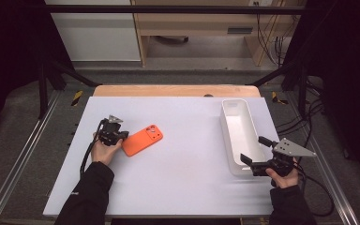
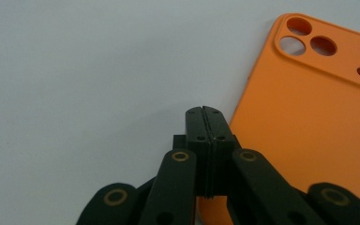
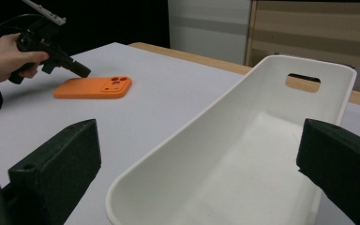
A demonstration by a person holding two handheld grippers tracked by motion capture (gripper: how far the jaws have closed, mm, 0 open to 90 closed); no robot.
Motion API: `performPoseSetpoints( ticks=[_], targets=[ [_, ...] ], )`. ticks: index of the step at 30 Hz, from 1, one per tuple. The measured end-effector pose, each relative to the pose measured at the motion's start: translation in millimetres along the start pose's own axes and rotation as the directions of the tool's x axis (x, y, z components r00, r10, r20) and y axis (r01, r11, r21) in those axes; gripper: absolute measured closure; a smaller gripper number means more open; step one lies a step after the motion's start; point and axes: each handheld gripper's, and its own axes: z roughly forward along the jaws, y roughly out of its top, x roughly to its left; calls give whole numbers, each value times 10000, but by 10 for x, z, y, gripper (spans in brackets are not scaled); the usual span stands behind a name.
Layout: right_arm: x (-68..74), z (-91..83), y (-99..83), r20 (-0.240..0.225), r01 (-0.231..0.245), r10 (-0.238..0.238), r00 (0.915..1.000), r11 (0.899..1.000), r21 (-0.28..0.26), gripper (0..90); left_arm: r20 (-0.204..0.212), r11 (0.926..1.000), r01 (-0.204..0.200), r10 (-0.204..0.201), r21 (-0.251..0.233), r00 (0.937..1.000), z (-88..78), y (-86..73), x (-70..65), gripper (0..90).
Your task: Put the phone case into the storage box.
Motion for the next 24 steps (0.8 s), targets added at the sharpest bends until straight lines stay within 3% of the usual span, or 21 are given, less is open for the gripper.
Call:
performPoseSetpoints(
  ticks=[24],
  targets=[
    [0, -14, 4, 4, -31, 31, 10000, 10000, -39, 4, 473, 9999, -87, 82, 115, 9988, -128, -134, -175, 899]
  ],
)
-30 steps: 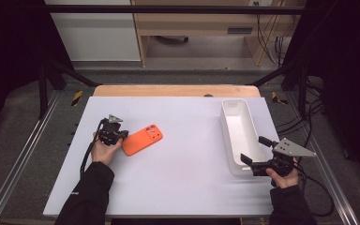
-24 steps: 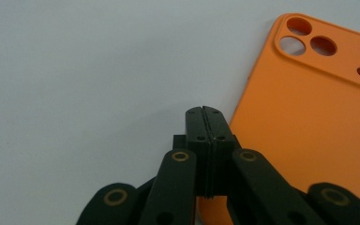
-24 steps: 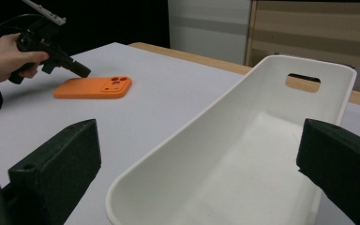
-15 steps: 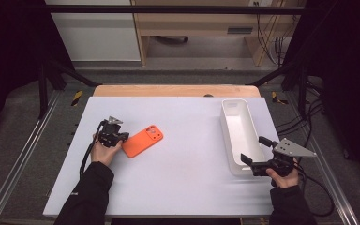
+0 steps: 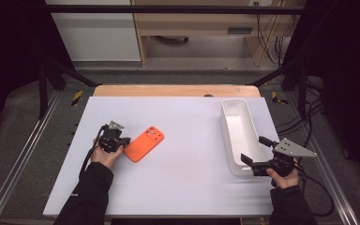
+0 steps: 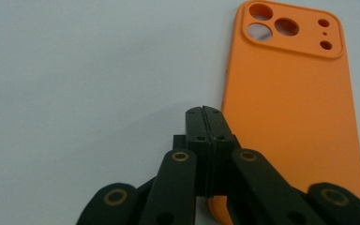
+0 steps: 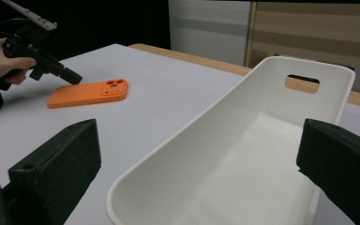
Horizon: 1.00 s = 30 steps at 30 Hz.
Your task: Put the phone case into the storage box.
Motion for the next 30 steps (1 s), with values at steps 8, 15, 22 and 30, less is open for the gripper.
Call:
performPoseSetpoints(
  ticks=[8, 15, 22, 30],
  targets=[
    [-1, -3, 1, -9, 7, -7, 10000, 10000, -25, 4, 43, 10000, -93, 93, 15, 9999, -23, -24, -56, 899],
    [-1, -3, 1, -8, 11, -11, 10000, 10000, -18, 4, -143, 9990, 58, -65, -449, 9999, -110, -7, -7, 838],
    [-1, -1, 0, -14, 17, -17, 10000, 10000, -16, 4, 41, 9940, 143, -140, -1082, 9999, -228, 35, 2, 590],
    [-1, -1, 0, -9, 21, -21, 10000, 10000, -8, 4, 445, 9837, -176, 259, -1791, 9987, -372, 151, -96, 354]
  ],
)
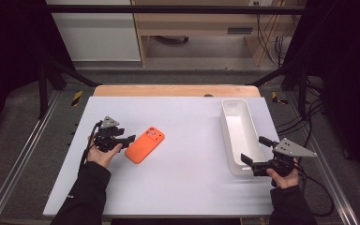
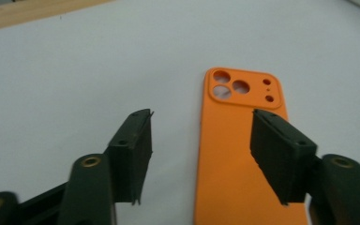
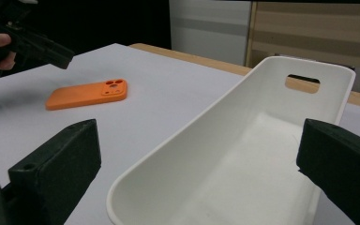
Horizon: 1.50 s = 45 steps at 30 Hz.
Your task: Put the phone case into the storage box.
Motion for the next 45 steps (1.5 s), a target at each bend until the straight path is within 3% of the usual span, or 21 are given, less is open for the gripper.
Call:
performPoseSetpoints(
  ticks=[6, 16, 22, 38, 45],
  targets=[
    [-1, -3, 1, -2, 0, 0, 10000, 10000, -5, 4, 396, 9973, 59, -30, -738, 9992, -93, 74, -57, 214],
    [0, -2, -2, 3, 24, -24, 10000, 10000, 15, 4, 607, 9943, -34, 99, -1062, 9981, -180, 152, -157, 38],
    [2, -4, -3, -12, 20, -20, 10000, 10000, -1, 4, 712, 9926, -565, 644, -1078, 9954, -211, 216, -279, 15],
    [-1, -7, -4, -17, -23, 23, 10000, 10000, 11, 4, 915, 9911, -1013, 1092, -868, 9898, -102, 295, -381, 2],
    [-3, -2, -7, 14, 21, -21, 10000, 10000, 25, 4, 866, 9908, -1272, 1307, -453, 9876, 25, 318, -391, 2]
  ],
)
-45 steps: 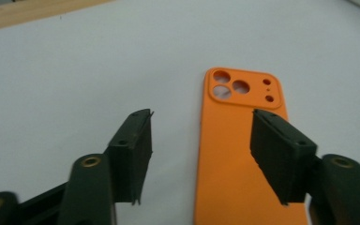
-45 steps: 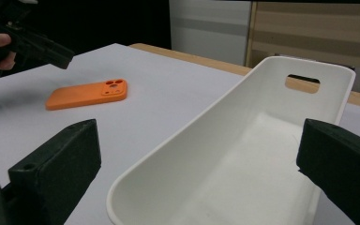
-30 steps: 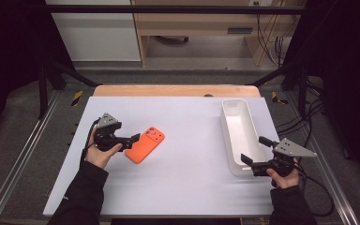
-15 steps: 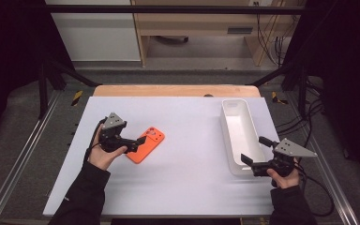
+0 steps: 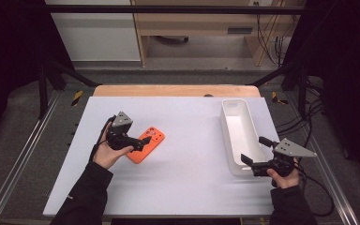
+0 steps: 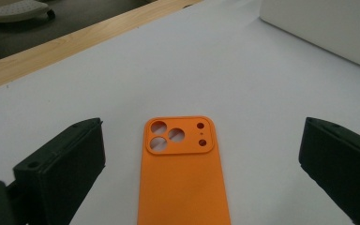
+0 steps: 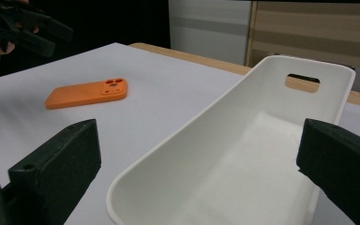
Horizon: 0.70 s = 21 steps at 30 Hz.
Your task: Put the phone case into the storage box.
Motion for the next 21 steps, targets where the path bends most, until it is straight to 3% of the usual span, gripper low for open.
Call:
performPoseSetpoints(
  ticks=[8, 21],
  targets=[
    [1, -5, 1, -25, -33, 33, 10000, 10000, -4, 4, -102, 9999, 18, -17, 122, 9999, 58, 3, 38, 2],
    [1, -2, 0, -11, -15, 15, 10000, 10000, 26, 4, -281, 9964, 32, -8, 848, 9996, 209, -60, 54, 0]
  ],
)
